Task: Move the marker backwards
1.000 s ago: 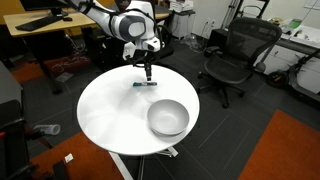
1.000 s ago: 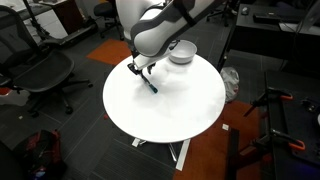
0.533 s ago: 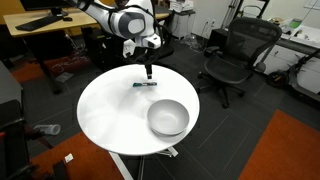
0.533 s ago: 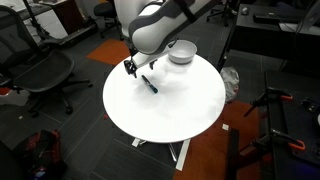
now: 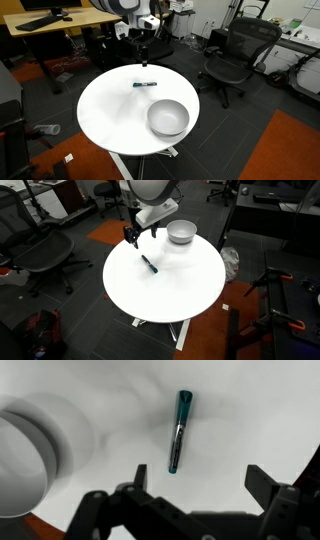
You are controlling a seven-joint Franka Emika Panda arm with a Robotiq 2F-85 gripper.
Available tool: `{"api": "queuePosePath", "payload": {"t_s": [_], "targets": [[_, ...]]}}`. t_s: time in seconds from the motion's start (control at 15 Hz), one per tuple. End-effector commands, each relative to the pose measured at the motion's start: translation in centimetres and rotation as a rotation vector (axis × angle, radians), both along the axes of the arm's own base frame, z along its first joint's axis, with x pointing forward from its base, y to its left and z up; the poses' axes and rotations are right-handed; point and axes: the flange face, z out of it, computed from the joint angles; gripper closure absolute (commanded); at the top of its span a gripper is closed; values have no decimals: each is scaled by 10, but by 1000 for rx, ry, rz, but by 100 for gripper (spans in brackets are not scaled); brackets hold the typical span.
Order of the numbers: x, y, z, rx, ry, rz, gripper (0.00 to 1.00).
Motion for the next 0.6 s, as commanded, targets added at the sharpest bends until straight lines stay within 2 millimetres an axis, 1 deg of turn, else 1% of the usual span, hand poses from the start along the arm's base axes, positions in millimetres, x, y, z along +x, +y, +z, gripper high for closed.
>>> {"api": "queuePosePath", "payload": {"t_s": [0.0,0.07,0.13,0.27,0.53], "targets": [[-25,-2,30,23,43,37,0],[-28,-2,34,25,45,46,0],[-11,-1,22,2,22,20,0],[-12,-2,25,2,20,20,0],[-12,-2,18,1,29,20,0]]}}
